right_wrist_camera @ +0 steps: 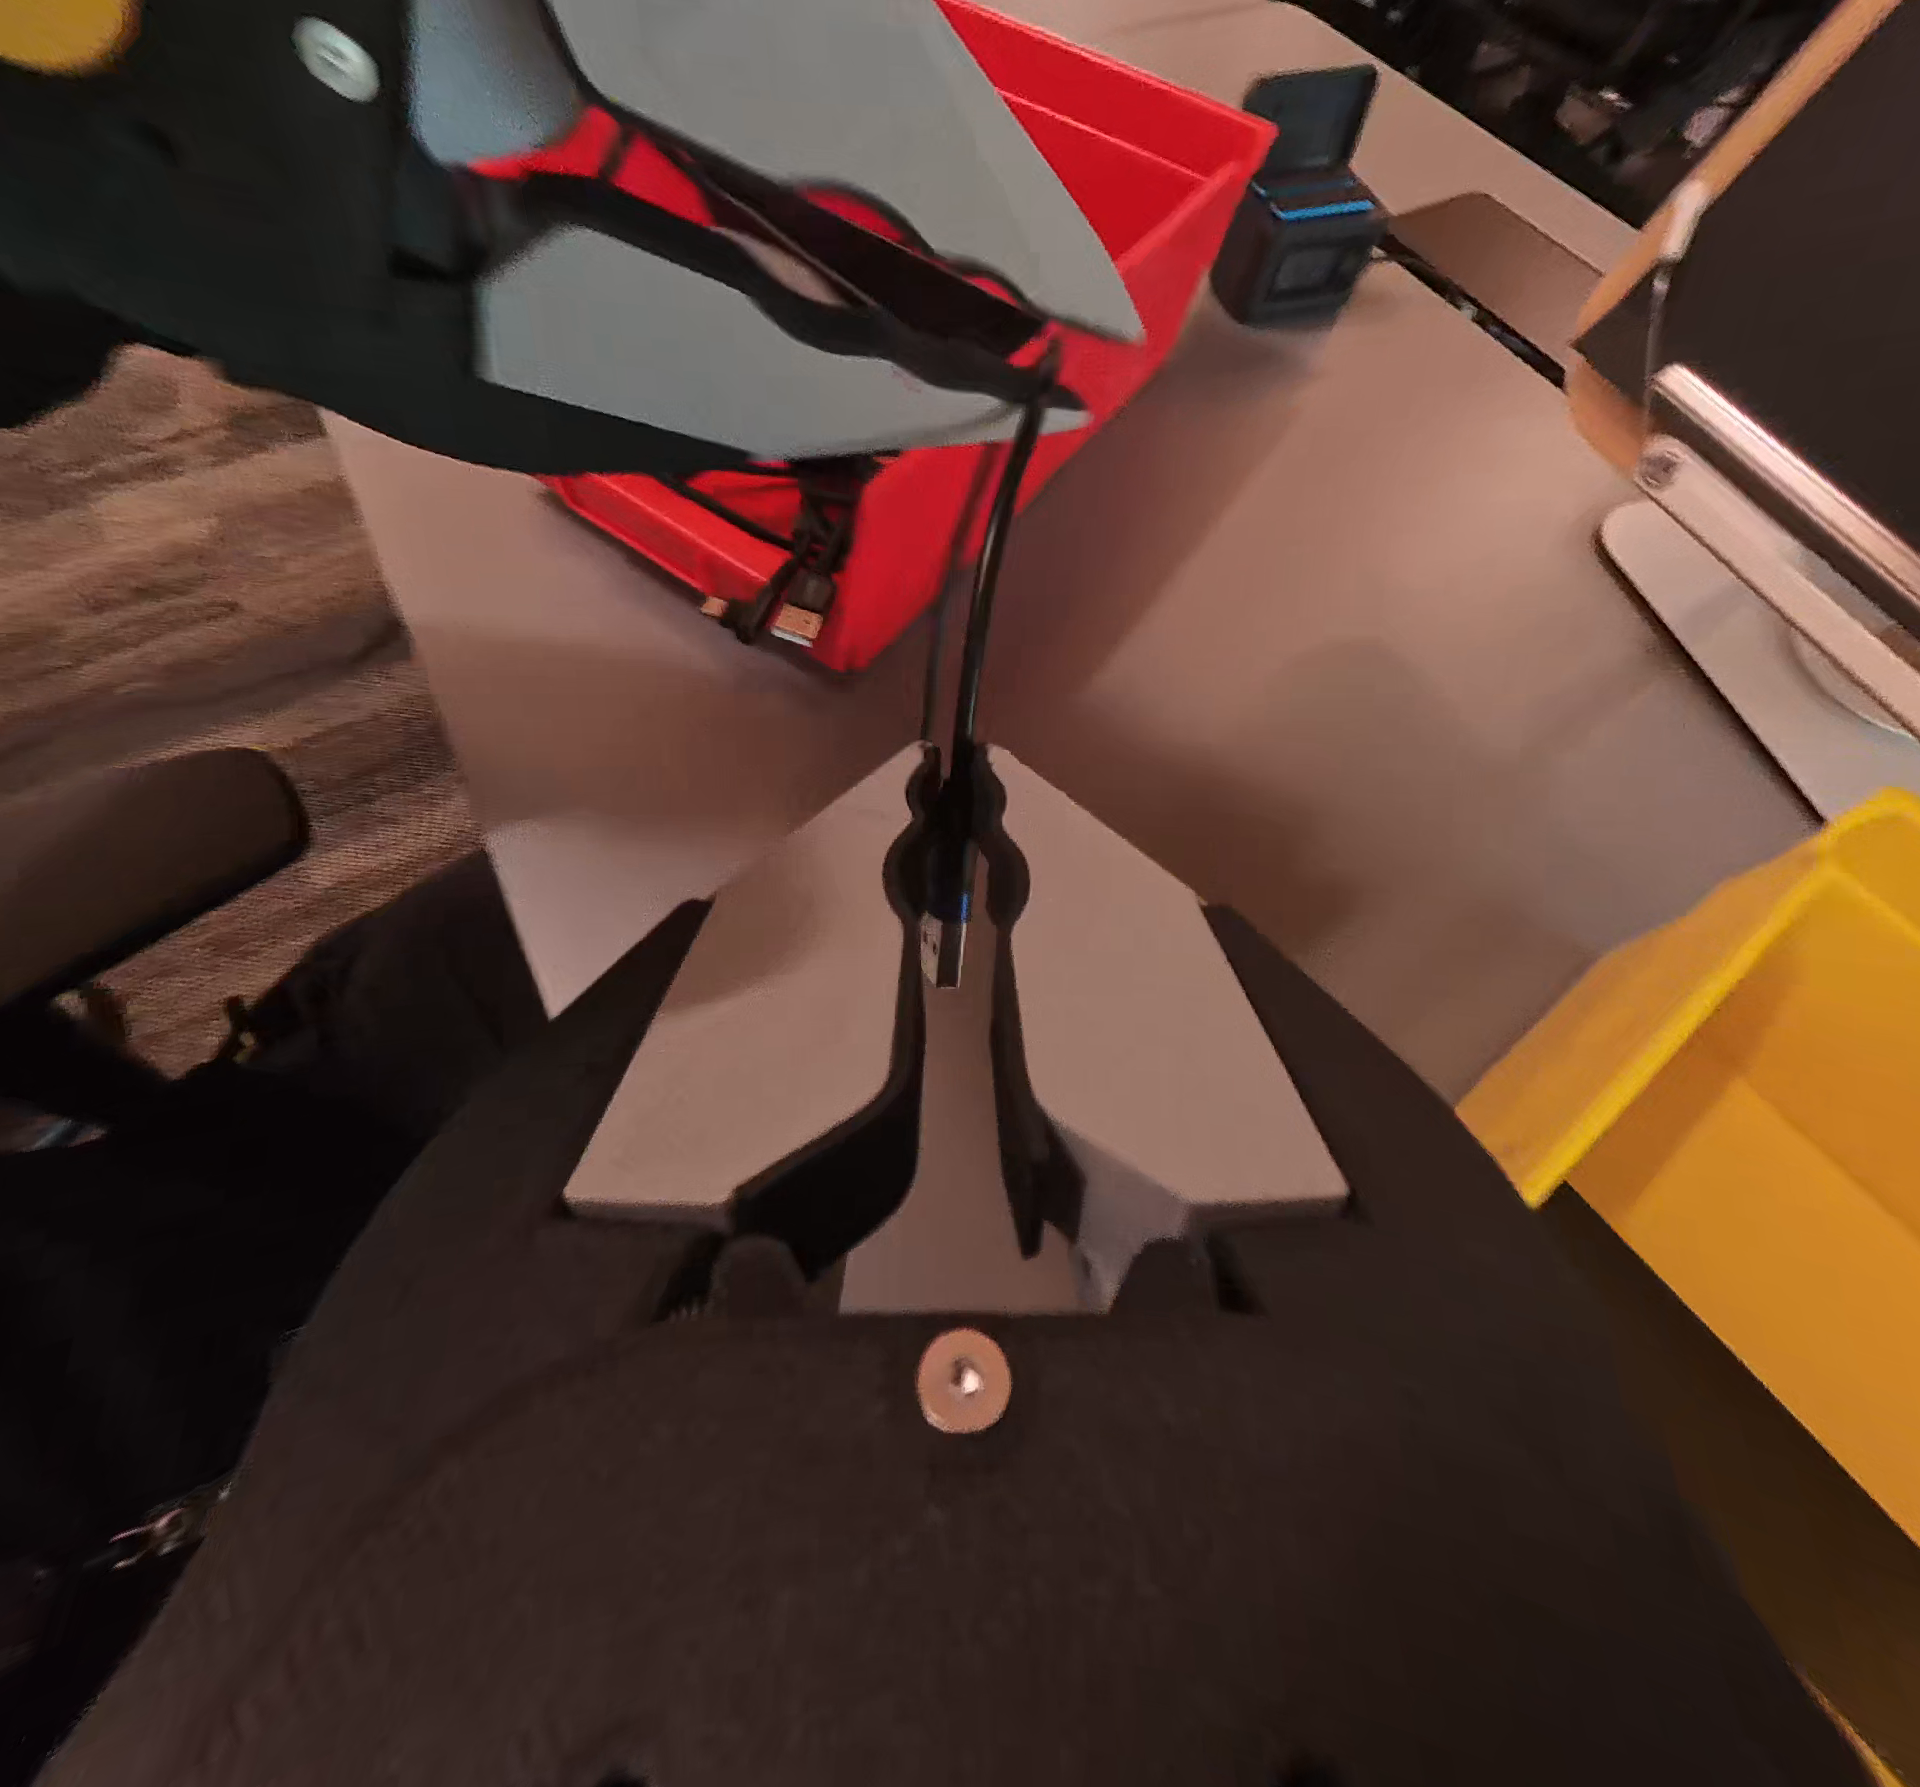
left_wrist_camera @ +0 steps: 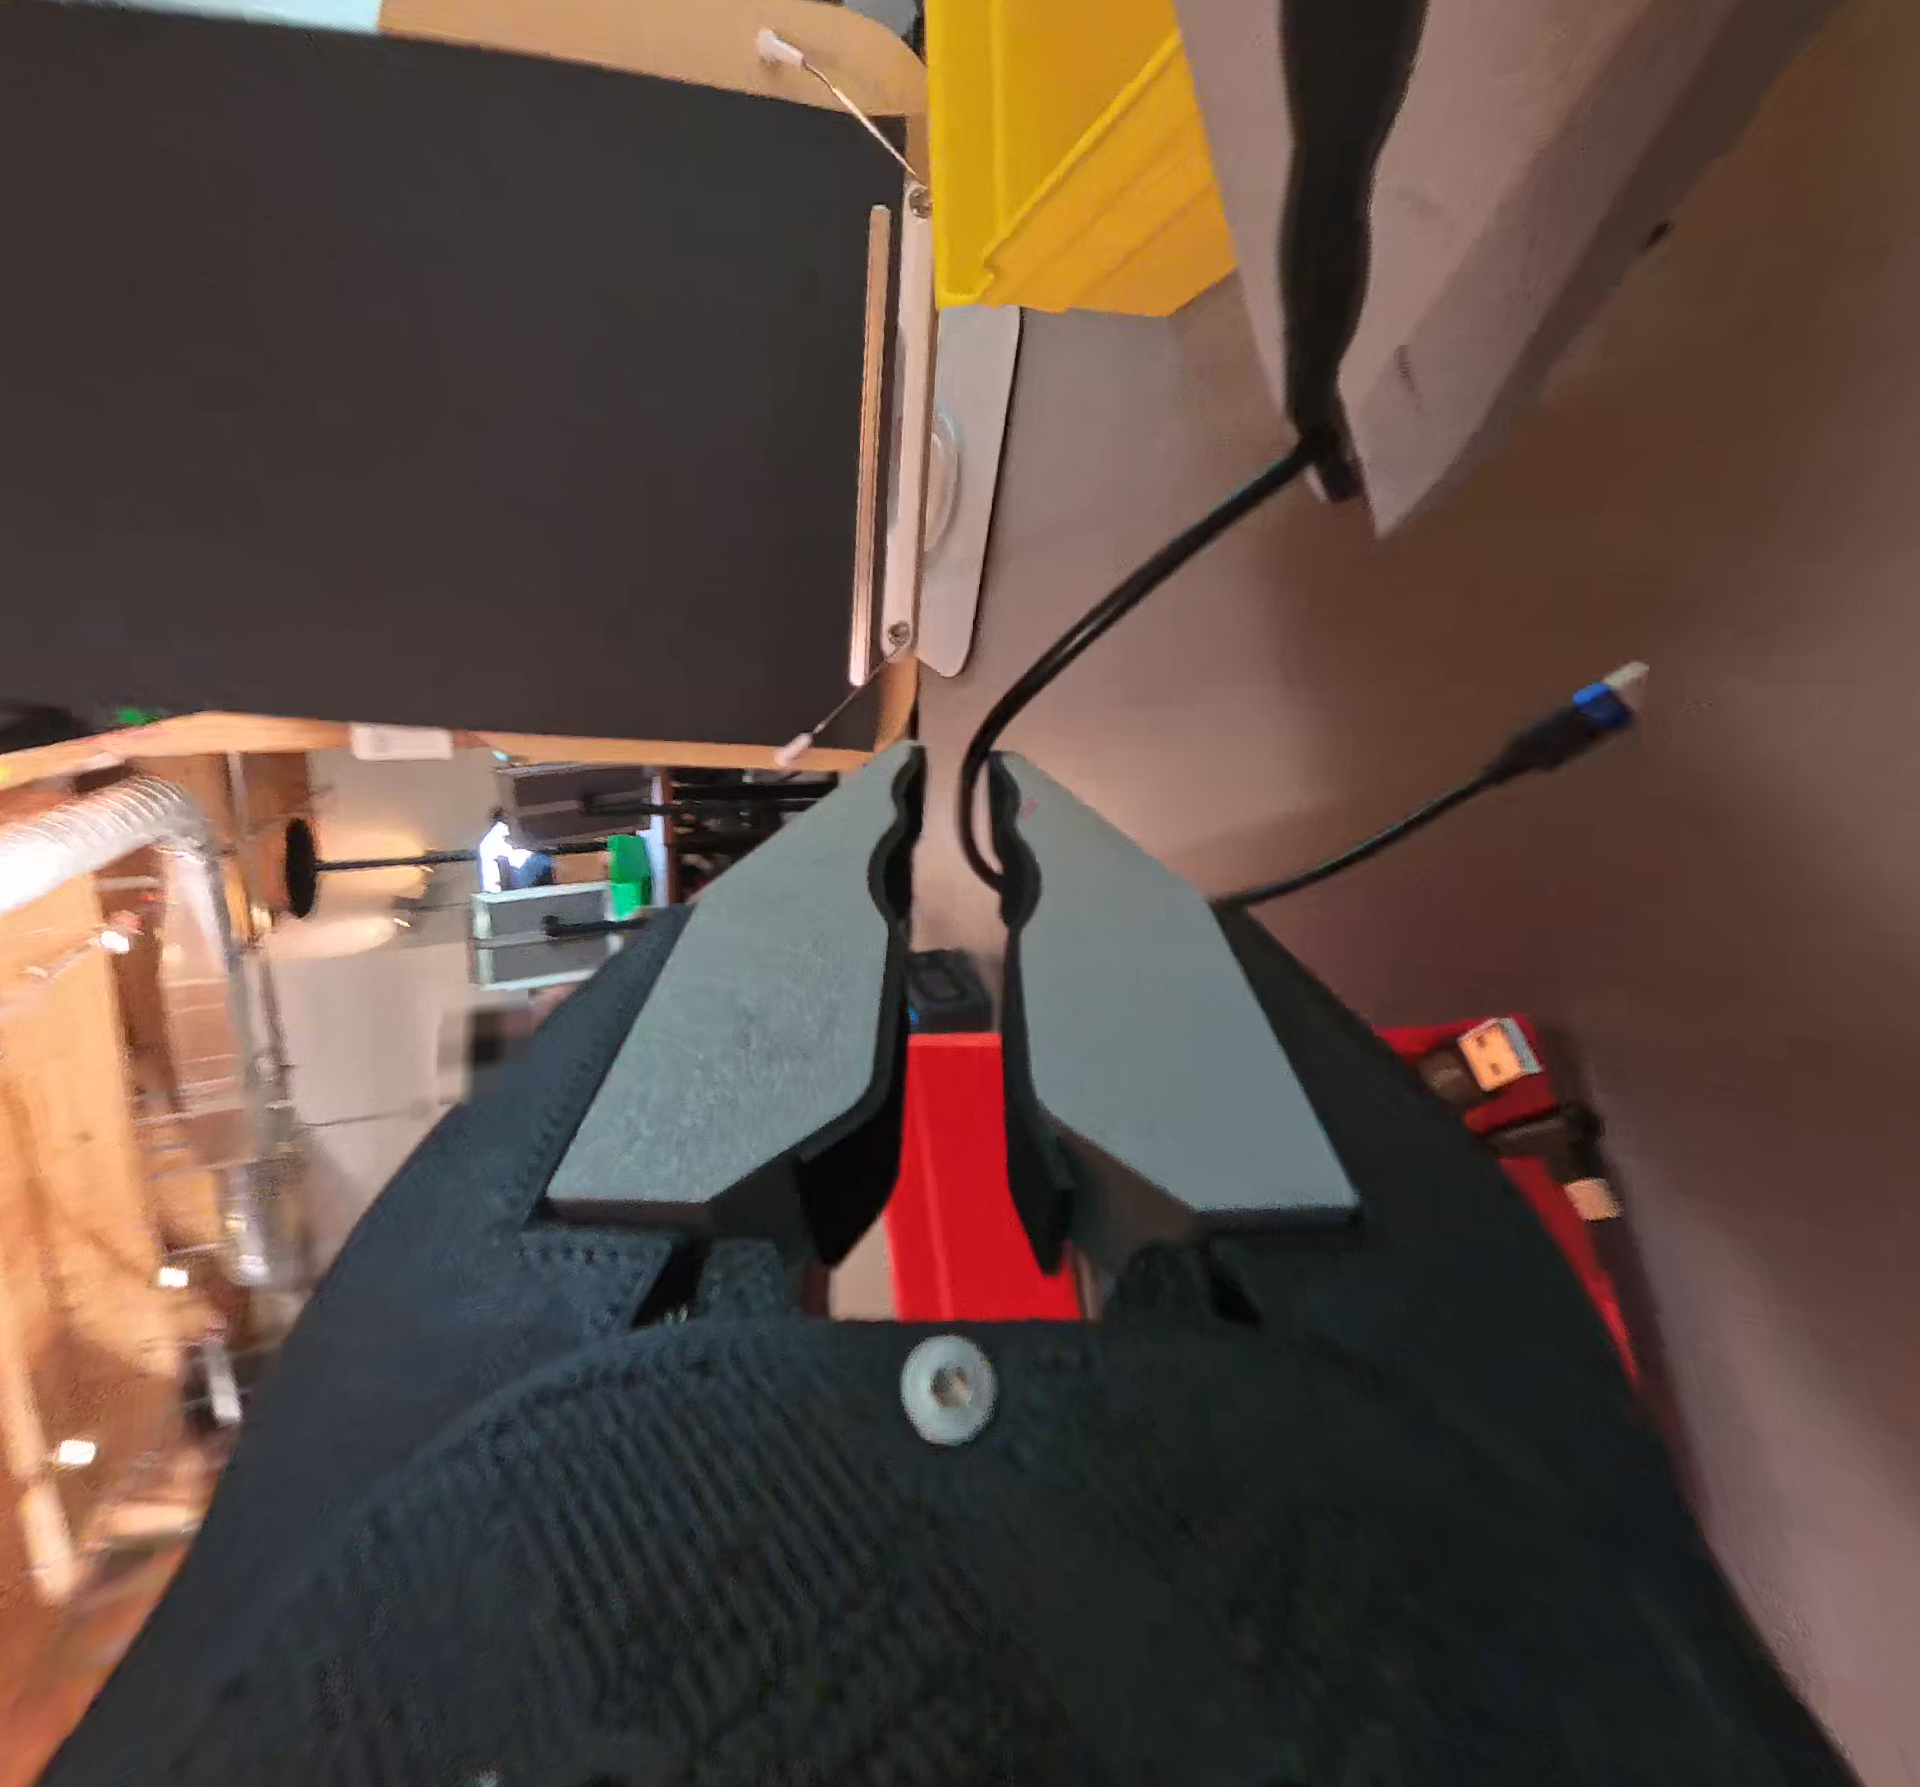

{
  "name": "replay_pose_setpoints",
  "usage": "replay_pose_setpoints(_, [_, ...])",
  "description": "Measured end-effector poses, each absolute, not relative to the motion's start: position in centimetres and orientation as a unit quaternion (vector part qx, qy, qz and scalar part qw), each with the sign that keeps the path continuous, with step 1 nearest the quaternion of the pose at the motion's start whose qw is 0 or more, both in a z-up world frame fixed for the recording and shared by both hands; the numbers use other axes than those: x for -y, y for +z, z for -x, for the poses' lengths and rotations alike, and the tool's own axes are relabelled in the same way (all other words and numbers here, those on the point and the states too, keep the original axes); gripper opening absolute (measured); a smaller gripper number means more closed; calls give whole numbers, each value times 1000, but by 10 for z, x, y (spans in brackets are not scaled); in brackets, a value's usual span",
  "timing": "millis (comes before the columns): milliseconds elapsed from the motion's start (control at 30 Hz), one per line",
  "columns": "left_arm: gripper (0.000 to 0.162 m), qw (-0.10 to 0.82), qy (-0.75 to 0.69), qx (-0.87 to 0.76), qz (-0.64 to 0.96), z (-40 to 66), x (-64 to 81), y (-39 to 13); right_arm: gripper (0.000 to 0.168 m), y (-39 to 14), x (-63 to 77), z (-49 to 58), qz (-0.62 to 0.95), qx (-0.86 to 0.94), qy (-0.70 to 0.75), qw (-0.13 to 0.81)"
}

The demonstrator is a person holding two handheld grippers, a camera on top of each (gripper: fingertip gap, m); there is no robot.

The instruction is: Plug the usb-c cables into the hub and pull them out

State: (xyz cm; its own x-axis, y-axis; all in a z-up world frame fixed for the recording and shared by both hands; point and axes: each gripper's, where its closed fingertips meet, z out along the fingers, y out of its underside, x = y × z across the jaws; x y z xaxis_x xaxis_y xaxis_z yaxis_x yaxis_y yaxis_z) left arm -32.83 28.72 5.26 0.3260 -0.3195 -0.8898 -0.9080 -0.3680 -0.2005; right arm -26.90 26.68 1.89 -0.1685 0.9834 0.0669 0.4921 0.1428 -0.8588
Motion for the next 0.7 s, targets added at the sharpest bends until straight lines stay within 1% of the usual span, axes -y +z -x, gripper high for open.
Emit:
replay_pose_setpoints(67, [25,409,342,-355,768,337,-277,49,2,11,-292,267,577,655,326,363])
replay_pose_setpoints(133, [51,430,268,-218,834,360,-263,40,2,-1,-318,262,603,641,283,381])
replay_pose_setpoints(200, [58,425,250,-112,863,389,-253,25,2,-11,-329,259,619,641,258,373])
replay_pose_setpoints(233, [61,431,243,-84,865,394,-251,17,2,-10,-334,259,617,641,245,385])
replay_pose_setpoints(300, [63,445,213,-56,868,389,-255,0,2,-12,-352,256,618,644,173,416])
replay_pose_setpoints(367, [59,431,226,-51,872,388,-258,-17,2,-19,-364,253,620,651,122,420])
replay_pose_setpoints(433, [36,416,278,-53,864,399,-259,-27,2,-26,-376,250,623,652,80,424])
replay_pose_setpoints(500, [4,426,271,-52,861,392,-258,-29,2,-29,-383,246,619,655,53,429])
replay_pose_setpoints(533, [0,422,277,-51,862,390,-253,-32,2,-28,-383,244,618,655,55,431])
replay_pose_setpoints(600, [0,421,287,-58,858,386,-240,-33,2,-25,-376,243,614,659,87,425])
replay_pose_setpoints(700, [2,424,212,-70,878,359,-208,-44,2,-17,-350,246,588,682,152,406])
